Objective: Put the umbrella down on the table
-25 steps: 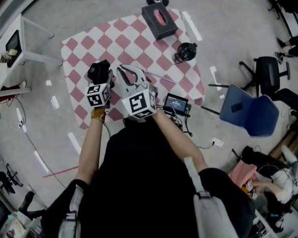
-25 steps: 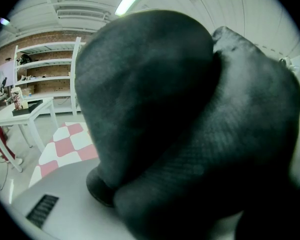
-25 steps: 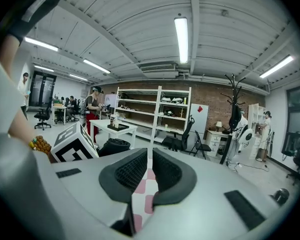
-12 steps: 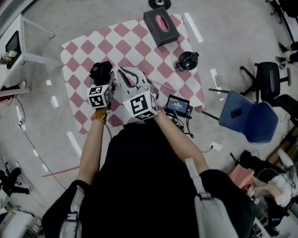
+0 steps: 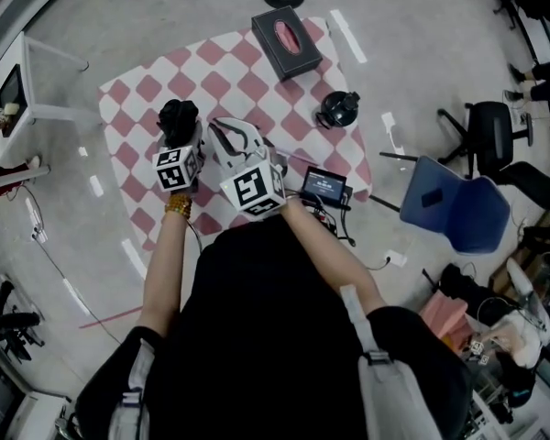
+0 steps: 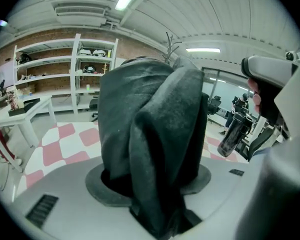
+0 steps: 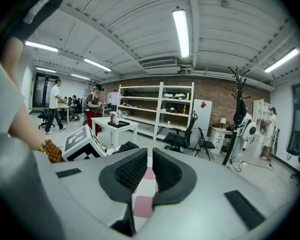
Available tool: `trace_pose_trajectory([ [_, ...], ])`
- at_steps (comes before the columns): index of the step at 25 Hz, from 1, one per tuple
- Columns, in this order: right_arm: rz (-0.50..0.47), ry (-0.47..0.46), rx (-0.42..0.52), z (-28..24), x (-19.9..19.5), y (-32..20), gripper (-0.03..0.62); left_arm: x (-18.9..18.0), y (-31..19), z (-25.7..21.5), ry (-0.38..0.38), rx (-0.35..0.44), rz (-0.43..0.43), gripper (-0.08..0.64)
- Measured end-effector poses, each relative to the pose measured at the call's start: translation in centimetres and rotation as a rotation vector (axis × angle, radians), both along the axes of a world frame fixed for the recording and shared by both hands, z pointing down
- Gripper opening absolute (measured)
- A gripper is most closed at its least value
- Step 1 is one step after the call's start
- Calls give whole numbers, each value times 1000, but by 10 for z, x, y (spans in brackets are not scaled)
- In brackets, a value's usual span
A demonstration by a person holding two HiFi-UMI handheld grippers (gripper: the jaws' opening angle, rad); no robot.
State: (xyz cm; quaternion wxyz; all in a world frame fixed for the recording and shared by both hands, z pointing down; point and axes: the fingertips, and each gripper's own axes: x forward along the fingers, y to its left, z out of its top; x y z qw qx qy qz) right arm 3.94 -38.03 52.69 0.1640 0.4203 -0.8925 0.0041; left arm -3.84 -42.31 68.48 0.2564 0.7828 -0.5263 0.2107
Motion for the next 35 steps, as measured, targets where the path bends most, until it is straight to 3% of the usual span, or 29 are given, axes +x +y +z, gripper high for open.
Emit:
trace_pose_trajectory([
  [14,-2,15,-15,8,7,-6,18,3,-22,16,-40,17,-28,233],
  [31,8,29,-39,18,15,-18,18,0,-45,46,-88,-59,-51,267],
  [35,10,29,-39,19,16,-20,18,0,-48,48,-97,-39,-42,268],
])
